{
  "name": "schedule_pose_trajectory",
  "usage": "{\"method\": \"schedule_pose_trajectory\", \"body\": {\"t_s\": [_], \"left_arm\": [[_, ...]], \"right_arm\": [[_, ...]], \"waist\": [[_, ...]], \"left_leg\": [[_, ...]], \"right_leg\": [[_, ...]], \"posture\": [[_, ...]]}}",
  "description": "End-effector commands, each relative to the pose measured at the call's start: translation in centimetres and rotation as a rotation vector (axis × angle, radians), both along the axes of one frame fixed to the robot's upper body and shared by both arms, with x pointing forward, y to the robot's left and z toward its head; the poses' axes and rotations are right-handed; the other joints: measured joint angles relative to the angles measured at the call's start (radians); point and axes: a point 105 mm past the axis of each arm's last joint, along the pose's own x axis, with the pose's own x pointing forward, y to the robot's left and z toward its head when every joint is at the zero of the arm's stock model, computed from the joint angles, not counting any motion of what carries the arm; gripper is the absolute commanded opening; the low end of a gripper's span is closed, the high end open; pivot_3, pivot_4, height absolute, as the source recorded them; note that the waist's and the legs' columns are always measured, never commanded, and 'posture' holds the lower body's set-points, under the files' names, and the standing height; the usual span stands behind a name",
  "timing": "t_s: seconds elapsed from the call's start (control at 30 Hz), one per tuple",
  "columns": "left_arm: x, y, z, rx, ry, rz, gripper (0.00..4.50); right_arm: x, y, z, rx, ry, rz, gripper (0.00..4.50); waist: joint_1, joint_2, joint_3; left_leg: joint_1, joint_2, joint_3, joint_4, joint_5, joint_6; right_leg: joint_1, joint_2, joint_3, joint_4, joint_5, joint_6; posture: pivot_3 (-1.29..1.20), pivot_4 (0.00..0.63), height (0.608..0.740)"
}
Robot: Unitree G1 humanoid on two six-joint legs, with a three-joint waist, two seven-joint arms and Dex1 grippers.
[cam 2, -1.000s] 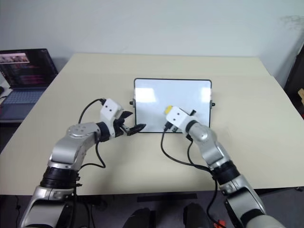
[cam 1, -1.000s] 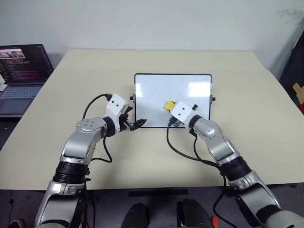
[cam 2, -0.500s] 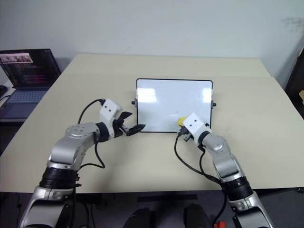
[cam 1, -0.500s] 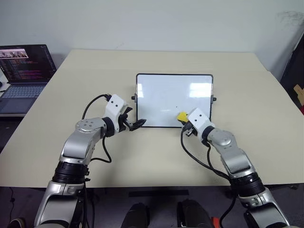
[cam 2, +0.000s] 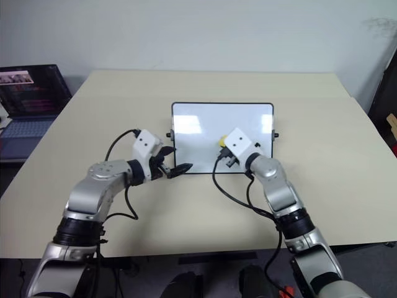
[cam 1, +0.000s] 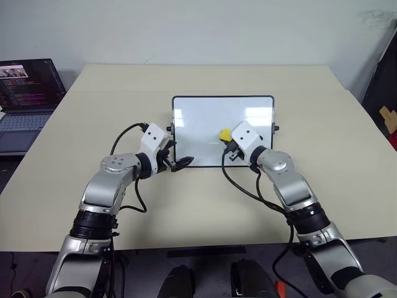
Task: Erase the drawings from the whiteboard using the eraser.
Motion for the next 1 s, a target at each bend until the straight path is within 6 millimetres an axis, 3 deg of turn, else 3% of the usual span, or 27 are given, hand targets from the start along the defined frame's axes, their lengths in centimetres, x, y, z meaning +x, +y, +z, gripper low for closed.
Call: {"method": "schedule_pose_trajectory", "body": {"t_s": [0.03, 0.3, 0.4, 0.6, 0.77, 0.87, 1.0], "left_arm": [[-0.2, -1.1, 1.8, -0.008, -0.076, -0.042, 4.50], [-0.3, -1.0, 1.8, -0.014, -0.077, -0.041, 4.50], [-0.3, -1.1, 1.7, -0.015, -0.075, -0.048, 4.50], [-0.2, -1.6, 1.8, -0.016, -0.076, -0.068, 4.50], [-0.1, -2.1, 2.2, -0.022, -0.091, -0.090, 4.50], [-0.6, -3.1, 2.7, -0.035, -0.111, -0.141, 4.50], [-1.6, -5.0, 4.0, -0.073, -0.159, -0.260, 4.50]], "right_arm": [[0.4, -0.7, -1.1, -0.027, 0.027, -0.034, 1.12], [-0.8, -5.5, -3.7, -0.019, 0.123, -0.139, 1.12], [-1.4, -6.2, -4.3, -0.024, 0.146, -0.150, 1.12], [-1.9, -4.9, -3.1, 0.070, 0.160, -0.122, 1.12], [-2.4, -4.3, -0.3, 0.163, 0.109, -0.078, 1.12], [-3.1, -5.3, 1.1, 0.195, 0.084, -0.078, 1.12], [-5.1, -9.0, 1.9, 0.176, 0.068, -0.123, 1.12]], "waist": [[0.000, 0.000, 0.000], [0.008, 0.000, 0.000], [0.007, 0.000, 0.000], [0.003, 0.000, 0.000], [0.002, 0.000, 0.000], [0.003, 0.000, 0.000], [0.012, 0.000, 0.000]], "left_leg": [[0.000, 0.000, 0.000, 0.000, 0.000, 0.000], [0.001, -0.001, -0.002, 0.001, 0.000, 0.000], [0.001, -0.002, -0.002, 0.001, 0.000, 0.000], [0.003, -0.001, -0.001, 0.001, 0.000, 0.000], [0.003, -0.001, -0.001, 0.001, 0.000, 0.000], [0.001, -0.001, -0.001, 0.001, 0.000, 0.000], [-0.010, -0.001, -0.003, 0.002, 0.000, 0.000]], "right_leg": [[0.000, 0.000, 0.000, 0.000, 0.000, 0.000], [0.003, 0.000, 0.000, 0.000, 0.000, 0.000], [0.003, -0.001, 0.000, 0.000, 0.000, 0.001], [0.003, 0.000, 0.000, 0.002, 0.000, 0.001], [0.003, 0.000, 0.000, 0.003, 0.000, 0.001], [0.001, 0.000, 0.000, 0.002, 0.000, 0.001], [-0.006, 0.000, 0.000, -0.001, -0.001, 0.002]], "posture": [[0.00, 0.150, 0.740], [0.00, 0.150, 0.740], [0.00, 0.150, 0.740], [0.00, 0.150, 0.740], [0.00, 0.150, 0.740], [0.00, 0.150, 0.740], [0.00, 0.150, 0.740]]}}
